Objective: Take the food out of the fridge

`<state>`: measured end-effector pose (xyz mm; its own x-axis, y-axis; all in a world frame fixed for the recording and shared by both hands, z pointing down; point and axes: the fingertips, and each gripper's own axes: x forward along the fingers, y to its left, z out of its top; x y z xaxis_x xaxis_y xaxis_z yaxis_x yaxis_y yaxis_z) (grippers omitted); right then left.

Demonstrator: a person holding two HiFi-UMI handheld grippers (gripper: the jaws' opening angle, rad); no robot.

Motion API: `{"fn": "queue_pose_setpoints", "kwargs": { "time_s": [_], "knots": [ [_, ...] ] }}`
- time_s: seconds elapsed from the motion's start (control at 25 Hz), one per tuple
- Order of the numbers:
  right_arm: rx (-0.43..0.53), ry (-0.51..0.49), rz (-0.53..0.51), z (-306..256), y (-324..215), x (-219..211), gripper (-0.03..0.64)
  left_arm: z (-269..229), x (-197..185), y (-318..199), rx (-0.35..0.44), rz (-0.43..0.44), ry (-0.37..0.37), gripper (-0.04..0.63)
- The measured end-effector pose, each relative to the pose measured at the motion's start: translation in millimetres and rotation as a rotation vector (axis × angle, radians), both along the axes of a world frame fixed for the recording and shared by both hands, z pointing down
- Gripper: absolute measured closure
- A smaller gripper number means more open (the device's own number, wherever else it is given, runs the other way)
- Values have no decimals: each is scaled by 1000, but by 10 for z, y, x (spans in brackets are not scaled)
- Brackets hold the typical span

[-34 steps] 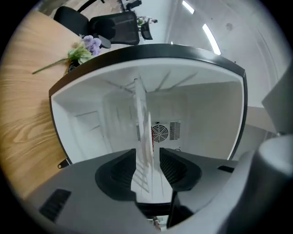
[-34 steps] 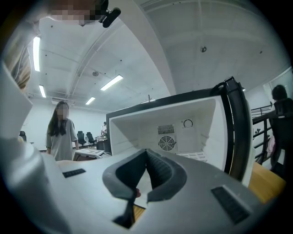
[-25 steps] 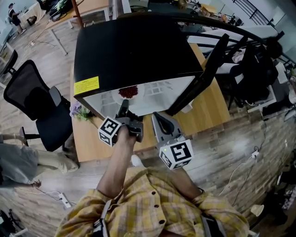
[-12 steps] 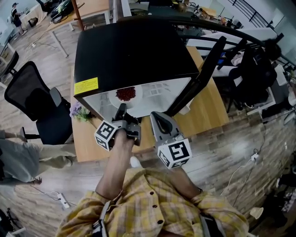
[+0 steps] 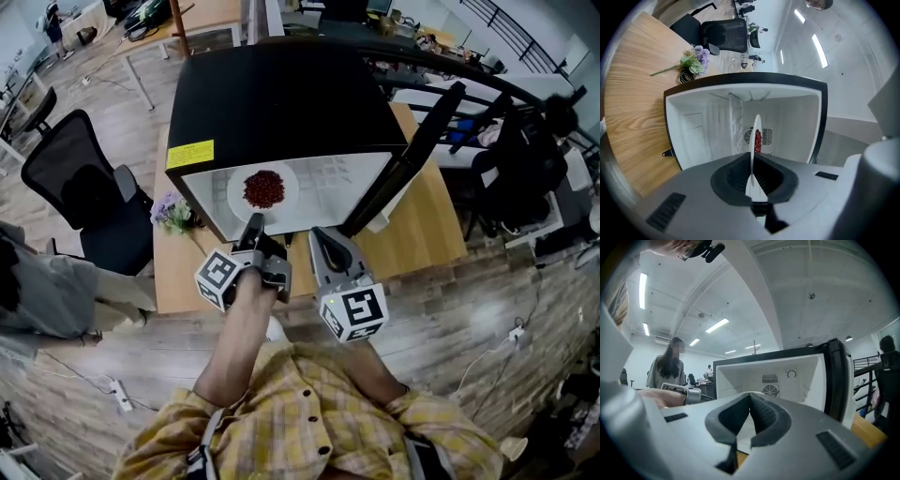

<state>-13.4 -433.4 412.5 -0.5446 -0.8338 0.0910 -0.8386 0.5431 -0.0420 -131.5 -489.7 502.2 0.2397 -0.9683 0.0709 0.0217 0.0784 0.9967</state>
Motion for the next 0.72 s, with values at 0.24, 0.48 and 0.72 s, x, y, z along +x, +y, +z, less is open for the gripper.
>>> {"fn": "queue_pose_setpoints", "kwargs": {
  "time_s": [0.24,0.48,0.72],
  "knots": [
    [5,4,-15,-18,168,-6,609,-171,80,291,28,-6,14,591],
    [6,-6,-17,5,271,8,609,-308,173,576,39,-4,26,591],
    [-10,-29,-47,52,391,-32,609,-393,158,806,58,-15,38,591]
  ]
}}
